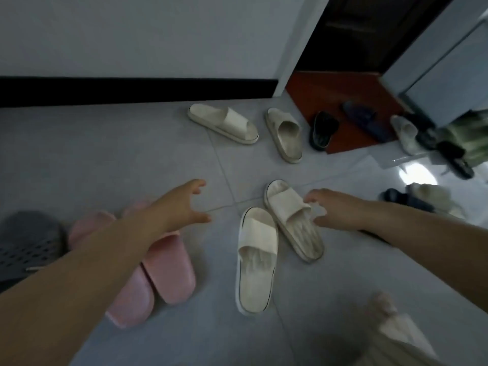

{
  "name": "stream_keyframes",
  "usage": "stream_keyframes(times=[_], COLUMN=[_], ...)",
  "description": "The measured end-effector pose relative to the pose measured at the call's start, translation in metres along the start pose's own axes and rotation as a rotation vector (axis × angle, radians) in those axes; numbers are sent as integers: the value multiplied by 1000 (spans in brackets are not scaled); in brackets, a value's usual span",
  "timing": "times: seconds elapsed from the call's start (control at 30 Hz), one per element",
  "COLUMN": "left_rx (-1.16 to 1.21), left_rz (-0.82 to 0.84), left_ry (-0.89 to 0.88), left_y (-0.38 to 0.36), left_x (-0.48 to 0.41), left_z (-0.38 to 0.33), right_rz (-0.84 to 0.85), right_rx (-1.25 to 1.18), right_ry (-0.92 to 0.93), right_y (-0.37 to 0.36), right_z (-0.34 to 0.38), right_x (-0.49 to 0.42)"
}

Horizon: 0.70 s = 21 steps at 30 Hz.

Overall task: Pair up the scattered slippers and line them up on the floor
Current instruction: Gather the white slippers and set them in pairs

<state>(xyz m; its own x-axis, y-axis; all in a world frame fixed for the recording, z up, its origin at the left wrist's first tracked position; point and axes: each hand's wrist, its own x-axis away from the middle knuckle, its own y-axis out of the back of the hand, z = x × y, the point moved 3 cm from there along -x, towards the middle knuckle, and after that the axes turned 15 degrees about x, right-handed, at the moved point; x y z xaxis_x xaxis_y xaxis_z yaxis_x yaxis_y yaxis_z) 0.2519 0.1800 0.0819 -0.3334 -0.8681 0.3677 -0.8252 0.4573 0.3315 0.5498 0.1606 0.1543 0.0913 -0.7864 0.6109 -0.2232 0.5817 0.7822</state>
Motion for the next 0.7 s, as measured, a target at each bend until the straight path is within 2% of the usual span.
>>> stream_keyframes(times=[0.1, 0.2, 0.27, 0.37, 0.43, 0.57, 0.7], left_rx=[-59, -208, -363, -527, -537, -457, -397], left_rz=[78, 196, 285, 365, 364, 303, 205], left_ry=[-77, -55, 16, 245, 381, 500, 593], left_y=[-29, -72, -103, -140, -156, -164, -162], left_x=[-19, -36, -45, -56, -63, -81, -92], left_z=[-24, -35, -35, -20, -10, -7, -19], right_rz=[11, 29, 24, 1, 16, 35, 88], right_rx=[-21, -10, 6, 99, 215, 416, 439], right_ry=[0, 77, 149, 298, 394, 576, 650], right_y=[-18, -33, -38, -39, -37, -42, -49], right_z=[-33, -47, -52, -54, -56, -66, -103], right_x=[-17, -45, -69, -112, -140, -183, -202])
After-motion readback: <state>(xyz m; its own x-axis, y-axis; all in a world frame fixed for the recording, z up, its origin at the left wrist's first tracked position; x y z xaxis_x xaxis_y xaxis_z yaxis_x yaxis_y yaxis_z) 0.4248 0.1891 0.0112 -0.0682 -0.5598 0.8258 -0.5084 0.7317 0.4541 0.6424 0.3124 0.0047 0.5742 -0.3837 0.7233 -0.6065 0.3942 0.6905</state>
